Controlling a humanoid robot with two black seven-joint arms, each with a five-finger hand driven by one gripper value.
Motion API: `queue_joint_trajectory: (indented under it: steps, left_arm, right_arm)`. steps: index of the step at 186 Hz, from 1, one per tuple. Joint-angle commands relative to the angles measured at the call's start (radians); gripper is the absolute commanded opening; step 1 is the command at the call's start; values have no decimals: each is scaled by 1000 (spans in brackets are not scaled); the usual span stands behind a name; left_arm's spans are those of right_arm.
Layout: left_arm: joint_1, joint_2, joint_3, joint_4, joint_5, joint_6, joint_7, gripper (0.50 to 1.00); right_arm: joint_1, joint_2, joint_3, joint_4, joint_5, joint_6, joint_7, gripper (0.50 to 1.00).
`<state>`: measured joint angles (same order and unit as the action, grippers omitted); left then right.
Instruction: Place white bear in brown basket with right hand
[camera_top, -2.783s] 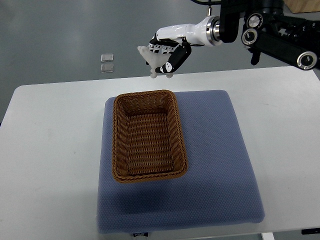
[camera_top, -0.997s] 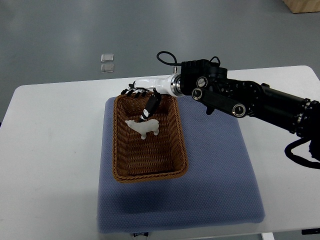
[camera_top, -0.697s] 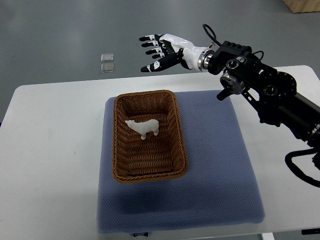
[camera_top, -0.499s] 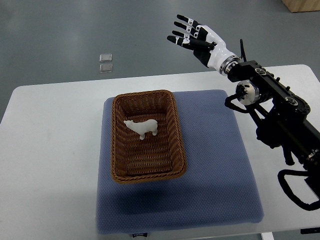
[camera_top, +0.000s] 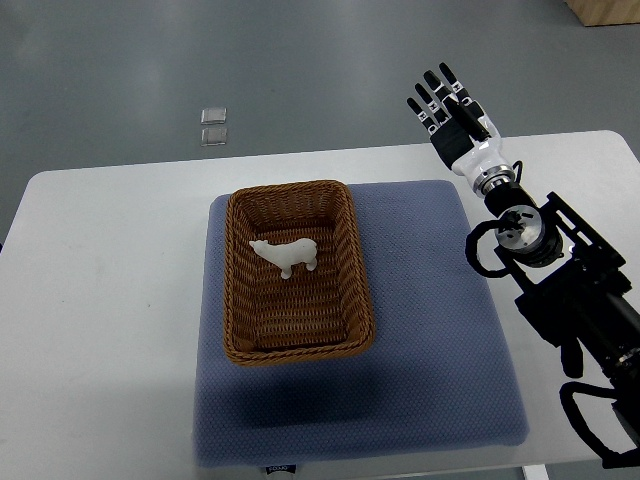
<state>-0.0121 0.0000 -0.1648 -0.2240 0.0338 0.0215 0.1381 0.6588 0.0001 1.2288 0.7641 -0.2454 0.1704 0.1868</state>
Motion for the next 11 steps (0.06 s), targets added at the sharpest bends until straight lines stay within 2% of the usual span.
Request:
queue_joint_trajectory:
  steps: [1,11]
  left_arm:
    - [0,0,1,0,0,0,1,1000]
    - [0,0,1,0,0,0,0,1000]
  right_arm:
    - [-4,0,-2,0,0,1,0,924]
    - [-7,0,-5,0,0,1,2,924]
